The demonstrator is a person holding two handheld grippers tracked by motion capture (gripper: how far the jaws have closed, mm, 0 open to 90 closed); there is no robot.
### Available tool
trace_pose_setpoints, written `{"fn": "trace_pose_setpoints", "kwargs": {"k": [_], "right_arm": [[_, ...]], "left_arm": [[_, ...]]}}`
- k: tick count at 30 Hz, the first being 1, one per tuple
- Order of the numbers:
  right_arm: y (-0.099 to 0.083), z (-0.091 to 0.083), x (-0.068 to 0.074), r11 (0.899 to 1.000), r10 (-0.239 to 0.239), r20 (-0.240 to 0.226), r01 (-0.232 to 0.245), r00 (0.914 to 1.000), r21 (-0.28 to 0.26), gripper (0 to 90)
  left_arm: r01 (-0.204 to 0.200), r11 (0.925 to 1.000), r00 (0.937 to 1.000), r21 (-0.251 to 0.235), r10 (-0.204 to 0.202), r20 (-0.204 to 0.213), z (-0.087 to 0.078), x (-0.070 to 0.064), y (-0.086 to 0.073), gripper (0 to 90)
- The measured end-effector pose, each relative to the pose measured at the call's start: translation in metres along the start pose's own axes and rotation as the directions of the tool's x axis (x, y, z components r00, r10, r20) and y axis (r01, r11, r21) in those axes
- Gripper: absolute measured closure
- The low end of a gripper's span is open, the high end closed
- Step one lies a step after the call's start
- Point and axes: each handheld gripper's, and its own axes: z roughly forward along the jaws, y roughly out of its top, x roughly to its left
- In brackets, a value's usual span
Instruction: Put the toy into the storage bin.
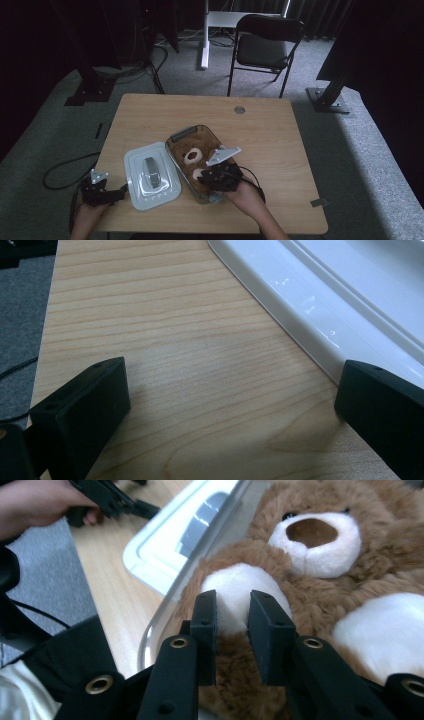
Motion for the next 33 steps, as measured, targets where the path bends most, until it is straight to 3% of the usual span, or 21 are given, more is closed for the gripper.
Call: {"fn": "trace_pose_setpoints", "kwargs": {"k": [2,6,7,11,14,18,20,22,24,28,33], "right_arm": [[0.003,0.01,-0.003,0.999,-0.001,-0.026,0.002,0.9997,0.038,73.5],[0.006,0.02,-0.004,0.997,-0.011,-0.027,0.013,0.9996,0.082,75.3],[0.008,0.033,-0.004,0.99,-0.025,-0.041,0.031,0.9989,0.139,77.7],[0.009,0.047,0.005,0.976,-0.07,-0.012,0.071,0.9974,0.205,81.2],[0.011,0.049,0.007,0.968,-0.091,-0.025,0.095,0.9955,0.232,81.7],[0.01,0.045,0.003,0.978,-0.057,-0.058,0.067,0.9967,0.197,79.2],[0.01,0.037,-0.001,0.986,-0.024,-0.086,0.038,0.996,0.163,77.3],[0.011,0.028,-0.003,0.99,-0.023,-0.098,0.036,0.9949,0.134,76.8],[0.013,0.017,-0.005,0.994,-0.02,-0.081,0.029,0.9965,0.104,75.0],[0.013,-0.012,-0.017,0.999,0.0,-0.004,0.001,1.0,0.036,74.0],[0.005,-0.045,-0.042,0.997,0.075,0.07,-0.072,0.9947,-0.034,77.1]], "left_arm": [[0.001,1.0,1.0,0.0,-0.001,0.0,0.0,0.0,0.0,1.9],[-0.001,1.0,1.0,0.001,0.001,0.0,0.0,0.0,0.0,1.8],[0.001,1.0,1.0,-0.001,-0.001,0.0,0.0,0.0,0.0,1.8],[0.002,1.0,1.0,-0.002,-0.002,0.0,0.0,0.0,0.0,1.9],[0.002,1.0,1.0,-0.002,-0.002,0.0,0.0,0.0,0.0,1.9],[0.001,1.0,1.0,-0.001,-0.001,0.0,0.0,0.0,0.0,1.8],[0.0,1.0,1.0,0.0,0.0,0.0,0.0,0.0,0.0,1.9],[0.001,1.0,1.0,0.0,-0.001,0.0,0.0,0.0,0.0,1.9],[0.0,1.0,1.0,0.0,0.0,0.0,0.0,0.0,0.0,1.9],[0.001,1.0,1.0,0.0,-0.001,0.0,0.0,0.0,0.0,1.9],[0.0,1.0,1.0,0.0,0.0,0.0,0.0,0.0,0.0,1.9]]}}
